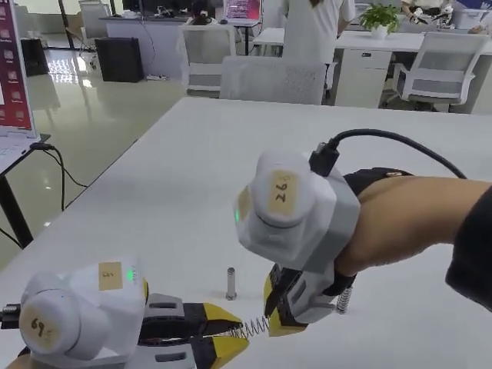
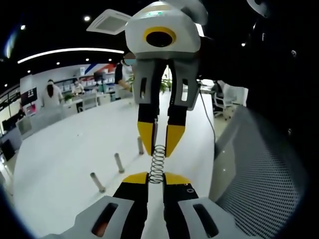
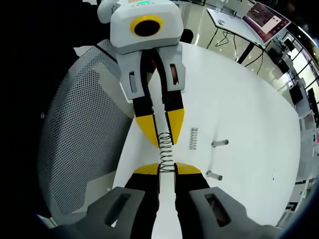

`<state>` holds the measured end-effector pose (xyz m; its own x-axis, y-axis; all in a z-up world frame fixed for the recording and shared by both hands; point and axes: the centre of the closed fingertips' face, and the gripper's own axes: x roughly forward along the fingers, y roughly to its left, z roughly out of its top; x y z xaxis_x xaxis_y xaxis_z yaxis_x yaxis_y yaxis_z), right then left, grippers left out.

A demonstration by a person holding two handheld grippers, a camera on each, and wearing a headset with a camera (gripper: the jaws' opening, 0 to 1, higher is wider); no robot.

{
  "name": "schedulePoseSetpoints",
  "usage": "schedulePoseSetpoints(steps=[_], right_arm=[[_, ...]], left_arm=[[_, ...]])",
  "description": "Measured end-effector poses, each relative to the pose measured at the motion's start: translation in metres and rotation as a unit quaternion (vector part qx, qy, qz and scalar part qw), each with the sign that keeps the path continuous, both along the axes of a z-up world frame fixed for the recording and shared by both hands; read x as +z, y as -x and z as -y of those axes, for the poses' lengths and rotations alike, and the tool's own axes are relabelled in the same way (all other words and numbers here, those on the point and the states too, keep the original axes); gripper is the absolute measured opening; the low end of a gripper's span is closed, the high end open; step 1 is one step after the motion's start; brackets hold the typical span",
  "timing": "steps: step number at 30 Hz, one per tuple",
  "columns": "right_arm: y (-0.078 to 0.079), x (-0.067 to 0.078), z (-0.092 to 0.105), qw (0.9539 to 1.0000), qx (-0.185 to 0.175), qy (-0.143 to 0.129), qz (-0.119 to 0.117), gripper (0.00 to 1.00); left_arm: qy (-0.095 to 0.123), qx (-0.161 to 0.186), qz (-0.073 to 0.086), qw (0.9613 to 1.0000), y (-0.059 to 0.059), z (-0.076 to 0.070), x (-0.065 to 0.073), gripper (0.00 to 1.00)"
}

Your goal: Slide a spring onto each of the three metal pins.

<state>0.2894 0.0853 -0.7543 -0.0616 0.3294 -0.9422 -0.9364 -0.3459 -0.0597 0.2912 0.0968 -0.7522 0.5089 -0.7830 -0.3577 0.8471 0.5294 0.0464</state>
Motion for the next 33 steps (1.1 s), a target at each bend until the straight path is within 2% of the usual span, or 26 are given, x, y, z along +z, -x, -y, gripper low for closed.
schedulePoseSetpoints(steps=[6,14,28,33], right_arm=[[0.001,0.006,-0.003,0.9999,0.004,-0.008,0.004,0.07],[0.005,0.018,-0.012,0.9994,0.011,-0.033,0.006,0.07],[0.015,0.030,-0.031,0.9973,0.022,-0.070,0.003,0.07],[0.015,0.030,-0.033,0.9972,0.021,-0.072,0.003,0.07]], left_arm=[[-0.002,0.001,-0.002,1.0000,0.000,-0.001,-0.001,0.03],[-0.004,0.001,-0.002,1.0000,-0.001,0.000,-0.002,0.03],[-0.004,0.000,0.000,1.0000,0.000,0.001,-0.001,0.02],[-0.005,0.000,0.002,1.0000,0.001,0.000,-0.001,0.02]])
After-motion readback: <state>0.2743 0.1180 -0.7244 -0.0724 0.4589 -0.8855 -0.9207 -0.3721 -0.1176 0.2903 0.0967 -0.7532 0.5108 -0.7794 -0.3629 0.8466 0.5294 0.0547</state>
